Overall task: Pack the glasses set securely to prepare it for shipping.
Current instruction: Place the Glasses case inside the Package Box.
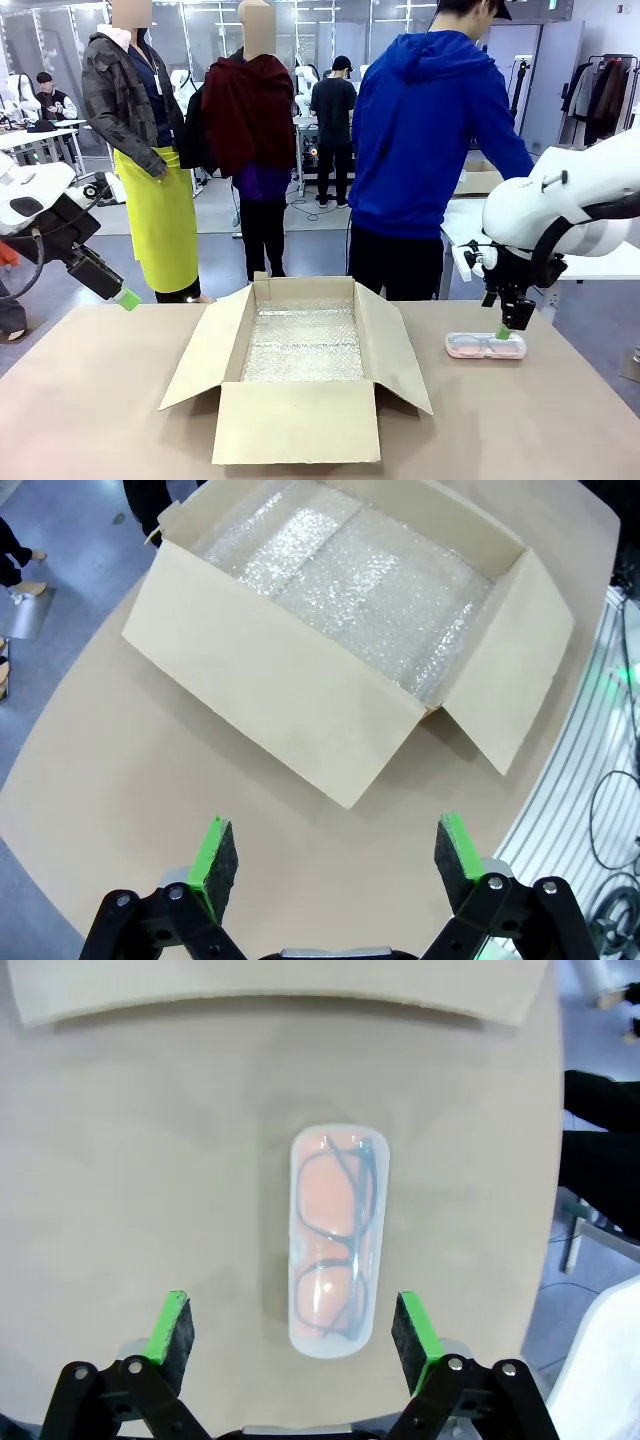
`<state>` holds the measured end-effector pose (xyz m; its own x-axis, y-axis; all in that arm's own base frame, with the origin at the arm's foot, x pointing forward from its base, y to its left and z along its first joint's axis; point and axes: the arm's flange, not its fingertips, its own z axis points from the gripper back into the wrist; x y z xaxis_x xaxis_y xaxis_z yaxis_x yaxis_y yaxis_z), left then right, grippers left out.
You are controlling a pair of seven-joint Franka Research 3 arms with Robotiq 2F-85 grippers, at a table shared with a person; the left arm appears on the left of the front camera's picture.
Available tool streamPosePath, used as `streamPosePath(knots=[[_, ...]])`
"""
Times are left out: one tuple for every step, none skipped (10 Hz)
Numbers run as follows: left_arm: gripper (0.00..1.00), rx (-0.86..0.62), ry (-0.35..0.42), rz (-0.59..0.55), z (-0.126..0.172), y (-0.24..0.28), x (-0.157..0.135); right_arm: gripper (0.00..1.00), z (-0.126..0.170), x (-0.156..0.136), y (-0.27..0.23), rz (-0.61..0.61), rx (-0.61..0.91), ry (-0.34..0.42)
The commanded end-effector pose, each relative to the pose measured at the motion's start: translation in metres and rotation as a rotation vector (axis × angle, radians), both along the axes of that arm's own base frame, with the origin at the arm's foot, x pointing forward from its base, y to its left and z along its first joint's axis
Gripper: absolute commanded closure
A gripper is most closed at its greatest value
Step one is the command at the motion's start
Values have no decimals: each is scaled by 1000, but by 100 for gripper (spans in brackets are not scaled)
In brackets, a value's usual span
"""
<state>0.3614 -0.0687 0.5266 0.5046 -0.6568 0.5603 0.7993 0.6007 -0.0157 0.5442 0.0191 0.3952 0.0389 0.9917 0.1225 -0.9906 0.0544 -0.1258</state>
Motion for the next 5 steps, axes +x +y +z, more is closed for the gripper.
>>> streamPosePath(knots=[[0,-15,-3,-24,1,2,0,0,-14,27,-6,-3,-18,34],[0,-15,-3,-24,1,2,0,0,-18,31,-7,-9,-14,31],[0,-15,-3,-24,1,2,0,0,-25,34,-5,-7,-13,30],[0,-15,-3,-24,1,2,0,0,-38,41,-4,-12,-18,40],[0,-15,-3,-24,1,2,0,0,-52,47,-2,-21,-8,72]])
